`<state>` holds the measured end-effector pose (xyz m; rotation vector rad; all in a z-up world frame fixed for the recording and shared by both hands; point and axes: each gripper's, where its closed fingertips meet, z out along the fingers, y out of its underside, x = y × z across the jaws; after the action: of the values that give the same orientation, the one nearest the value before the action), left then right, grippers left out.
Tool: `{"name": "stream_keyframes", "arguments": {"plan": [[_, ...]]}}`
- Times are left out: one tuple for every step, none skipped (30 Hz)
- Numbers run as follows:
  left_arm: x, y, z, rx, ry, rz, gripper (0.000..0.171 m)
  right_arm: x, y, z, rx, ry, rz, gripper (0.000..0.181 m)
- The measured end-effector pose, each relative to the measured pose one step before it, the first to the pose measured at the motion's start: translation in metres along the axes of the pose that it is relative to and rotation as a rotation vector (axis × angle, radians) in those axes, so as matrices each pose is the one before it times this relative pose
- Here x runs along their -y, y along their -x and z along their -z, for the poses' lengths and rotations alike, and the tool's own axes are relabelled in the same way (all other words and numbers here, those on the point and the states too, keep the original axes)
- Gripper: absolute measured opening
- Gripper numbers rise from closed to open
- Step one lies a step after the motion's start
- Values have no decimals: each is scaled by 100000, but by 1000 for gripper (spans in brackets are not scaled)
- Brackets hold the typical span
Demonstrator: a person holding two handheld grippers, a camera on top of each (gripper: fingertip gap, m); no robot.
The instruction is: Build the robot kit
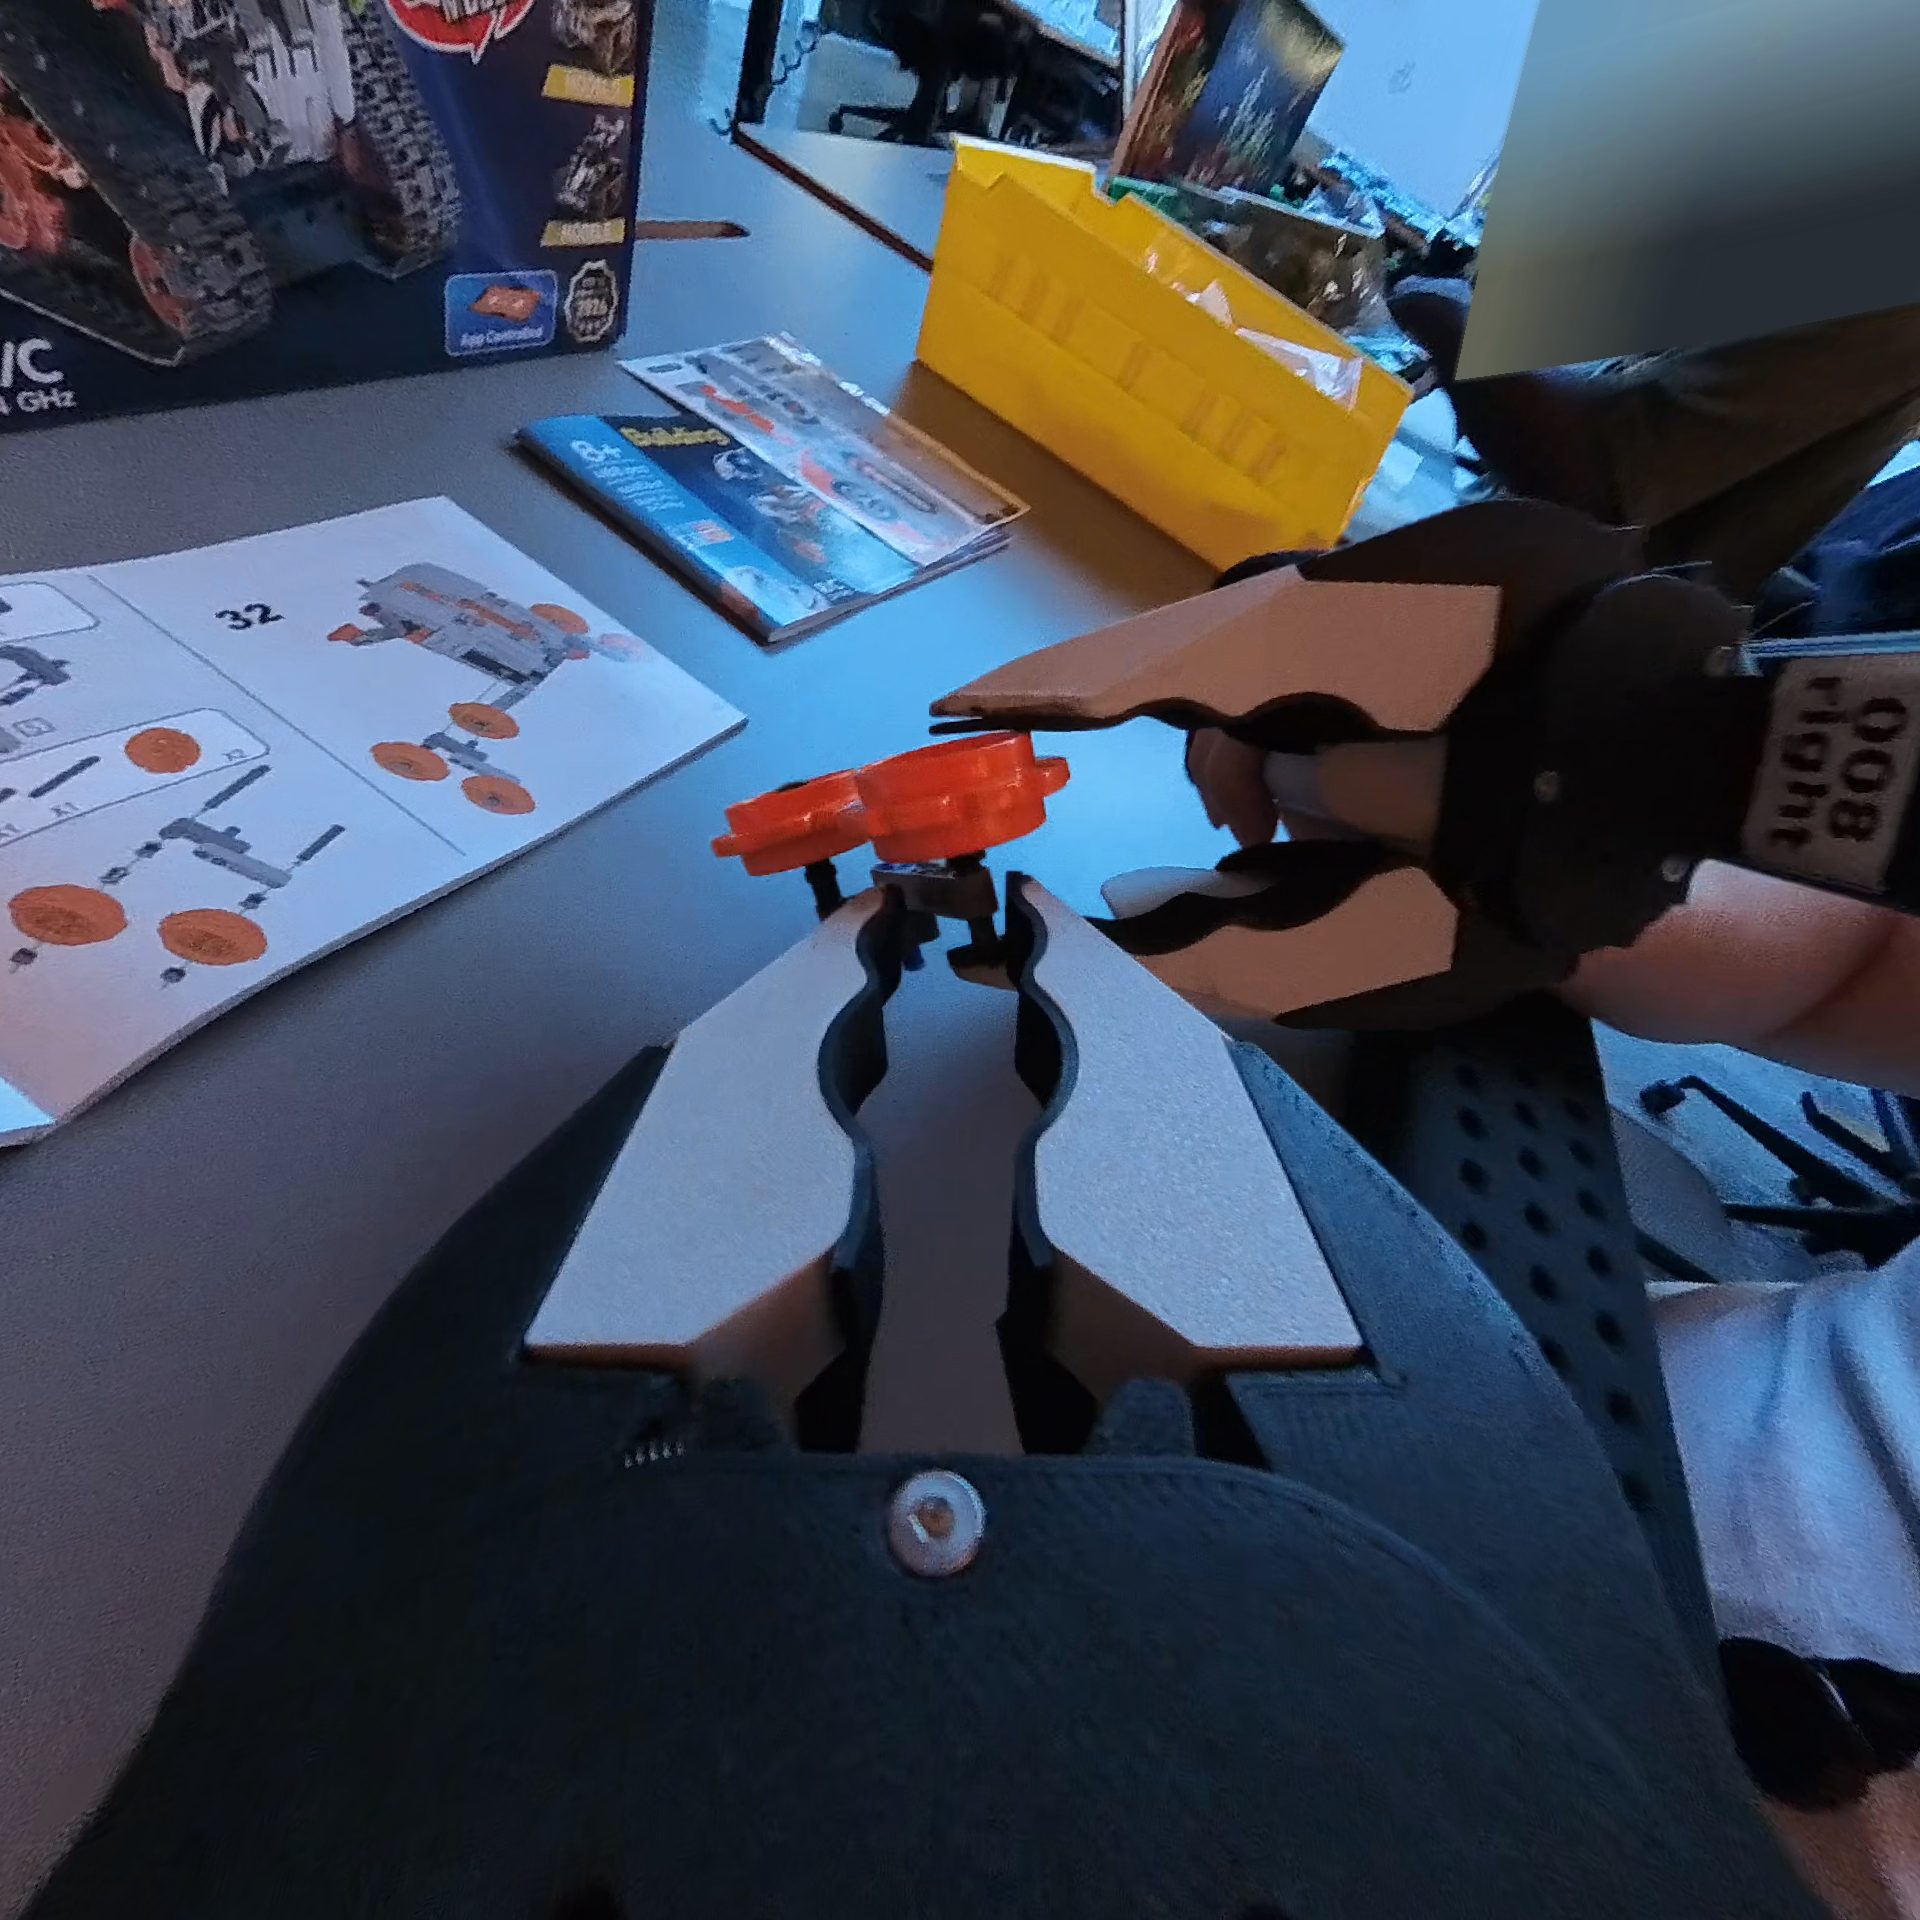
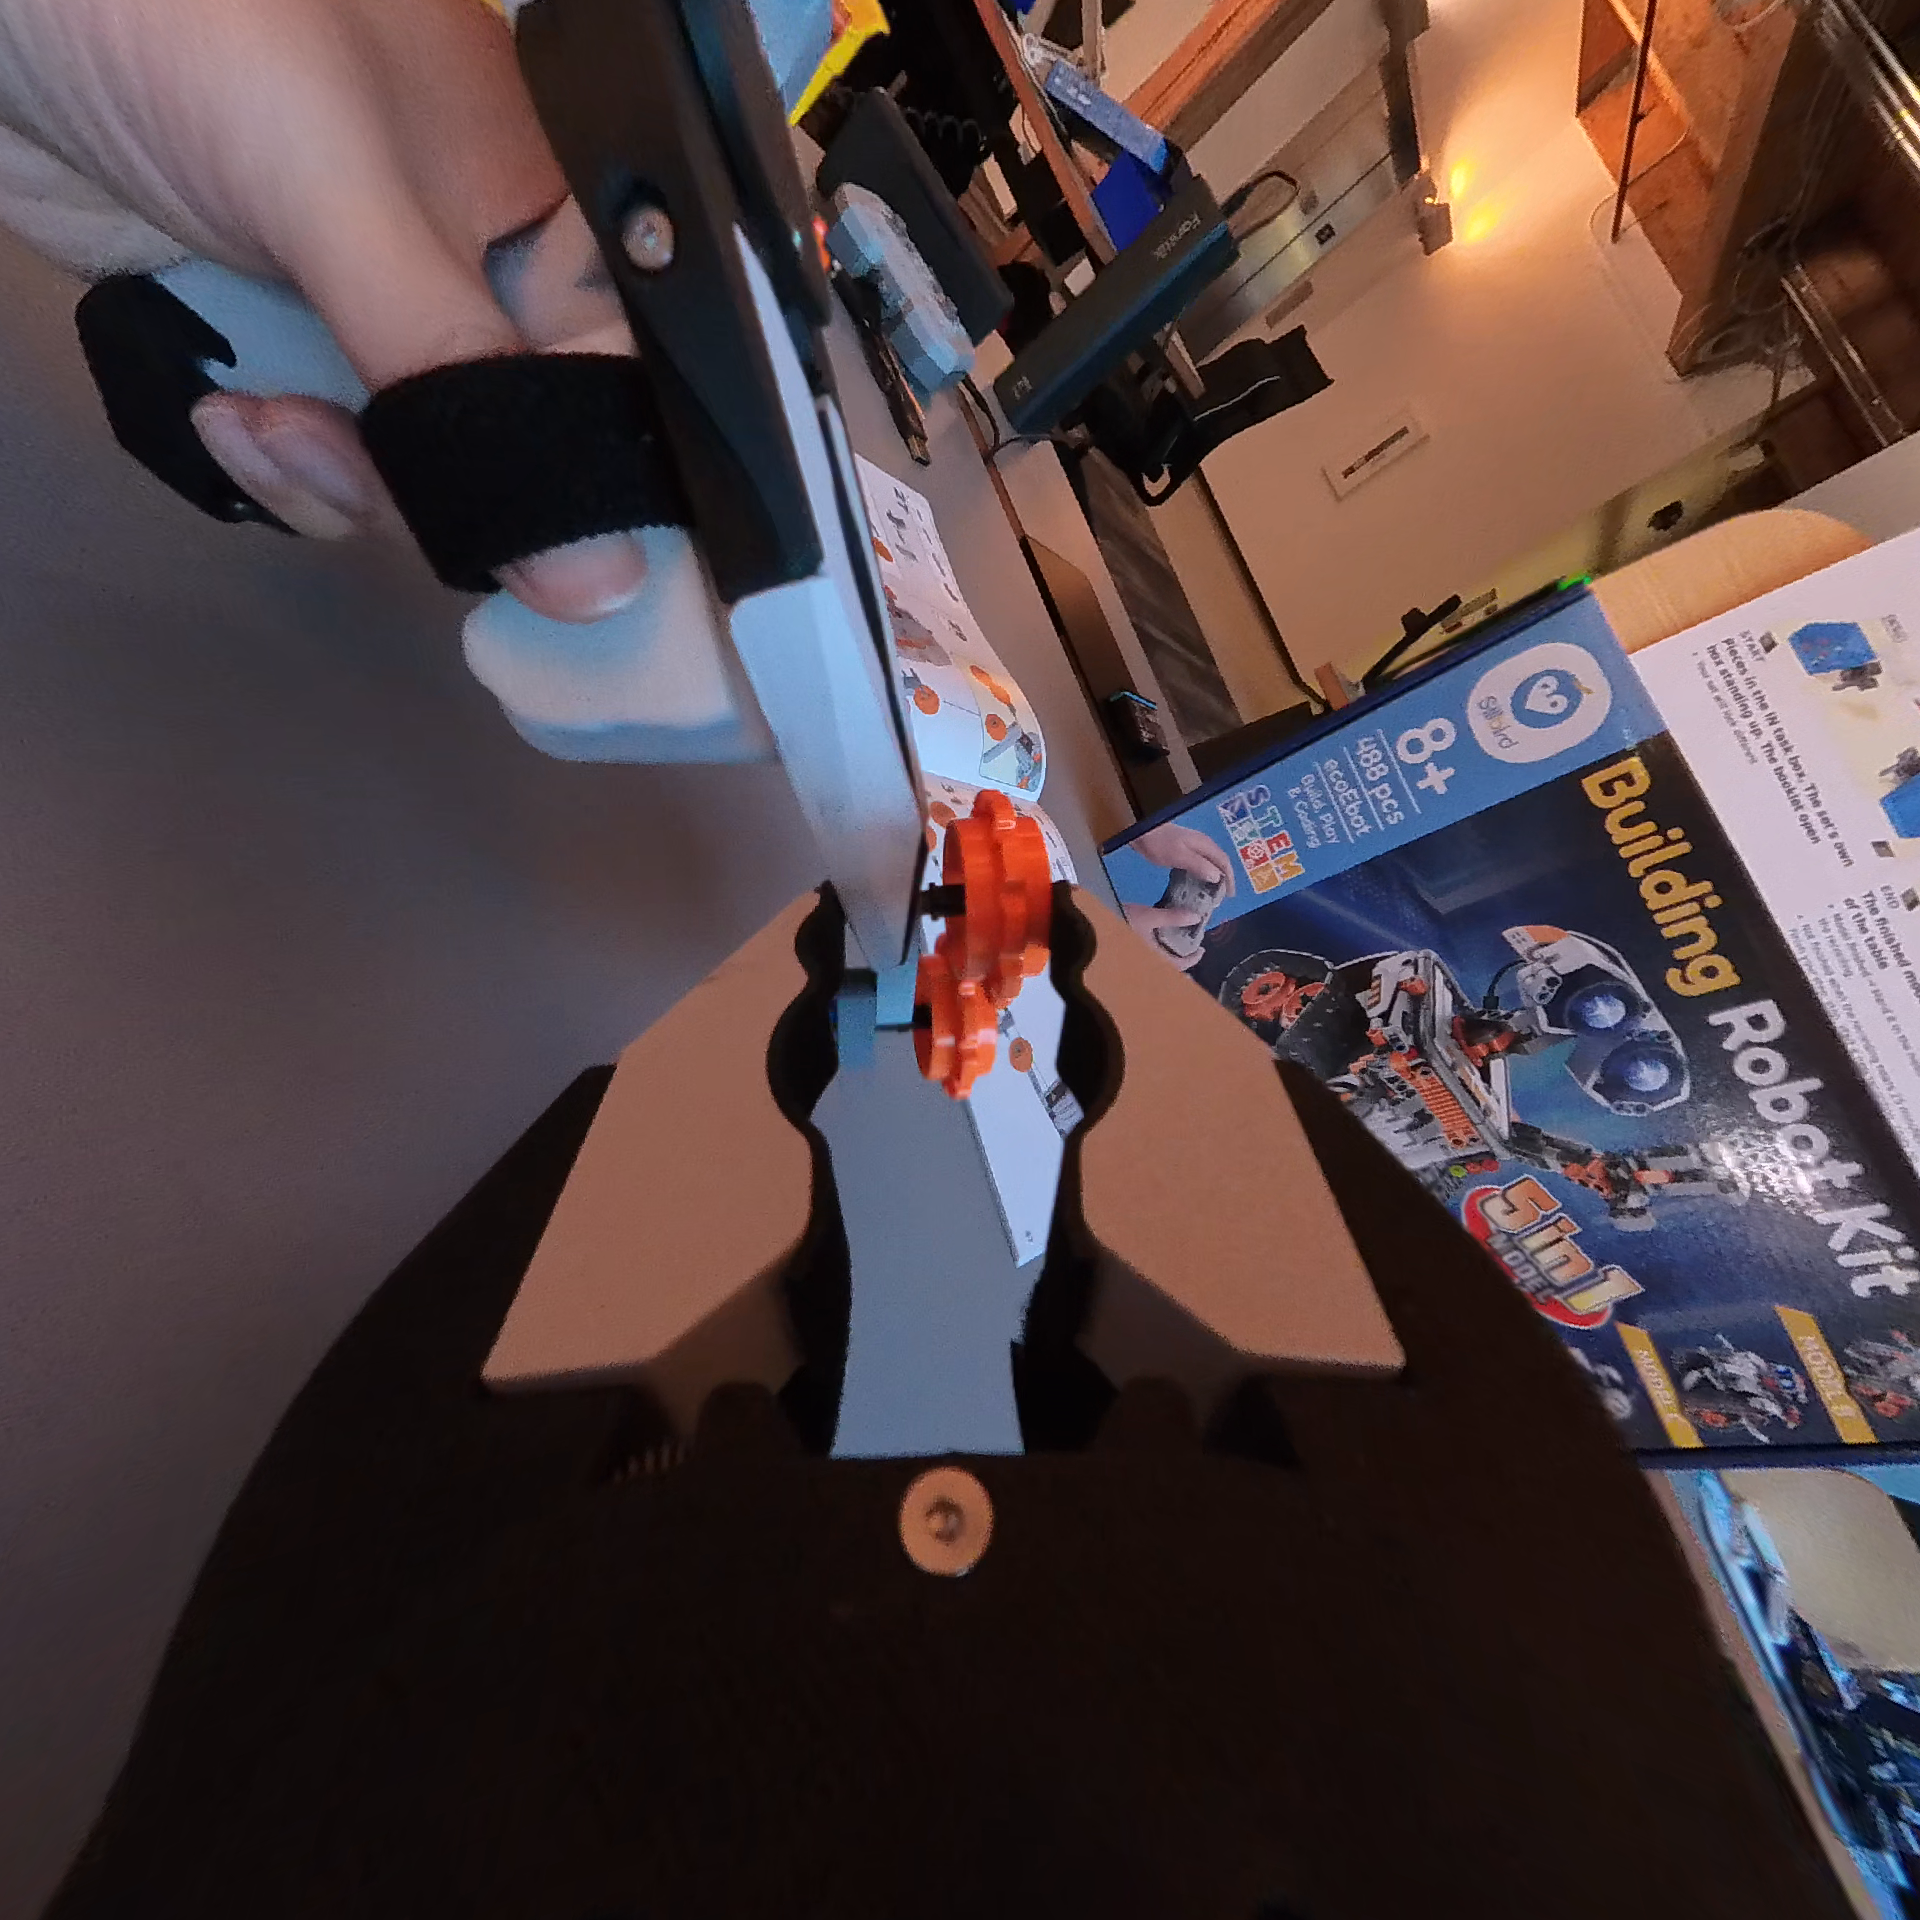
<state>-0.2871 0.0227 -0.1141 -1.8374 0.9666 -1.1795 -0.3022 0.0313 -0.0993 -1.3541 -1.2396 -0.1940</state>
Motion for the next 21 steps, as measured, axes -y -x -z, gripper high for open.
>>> {"name": "stream_keyframes", "arguments": {"plan": [[-179,93,-47,867,1332,95,13,-74,130,-130,-346,1048,739,39],[-32,31,26,668,627,-548,9,-26,175,-141,358,688,174,39],[-13,40,26,339,153,-1375,5,191,136,-61,729,-1119,-3,38],[-113,13,-1,-633,482,64,6,198,108,10,1119,-1378,-235,37],[-63,-58,26,-2023,169,2468,5,-41,130,-37,1416,-50,-1325,38],[-21,-81,68,-2911,-226,4036,5,-90,144,-39,1801,-142,-1566,41],[104,-28,127,-2850,-979,4520,5,-106,-44,27,844,-317,-1726,43],[267,-6,202,-2542,-1890,4139,5,68,27,107,1553,-1762,-1176,46],[365,0,282,-2347,-2255,3456,5,120,-11,175,1639,-2518,-804,49],[422,30,327,-1995,-2534,3414,5,-23,-150,220,871,-1796,-1125,51],[465,6,349,-2151,-2851,3527,5,27,118,255,3085,-2201,-1830,56],[424,-65,334,-2525,-2447,3716,5,-3,195,301,3647,-2195,-2568,58],[389,-74,318,-2423,-2159,3259,5,-157,-76,320,2267,-1165,-3498,57],[288,8,263,-1557,-1568,2569,5,14,-118,345,1955,-1934,-3167,57],[113,70,179,-967,-591,1945,5,383,-209,386,656,-3581,-1677,55],[126,-41,103,-1699,-865,2442,5,343,-437,333,-1687,-2803,-59,50],[126,-43,56,-1924,-1105,3280,5,260,-325,205,-1734,-1802,982,48],[86,56,13,-1236,-1134,3225,5,240,41,77,-172,-1265,1249,46],[-34,151,-25,-434,-384,2391,5,174,175,-27,159,-568,1035,43],[-113,111,-56,-100,304,1215,5,144,327,-129,818,-69,738,43],[-119,57,-99,205,562,-147,5,85,312,-181,527,466,886,41]]}}
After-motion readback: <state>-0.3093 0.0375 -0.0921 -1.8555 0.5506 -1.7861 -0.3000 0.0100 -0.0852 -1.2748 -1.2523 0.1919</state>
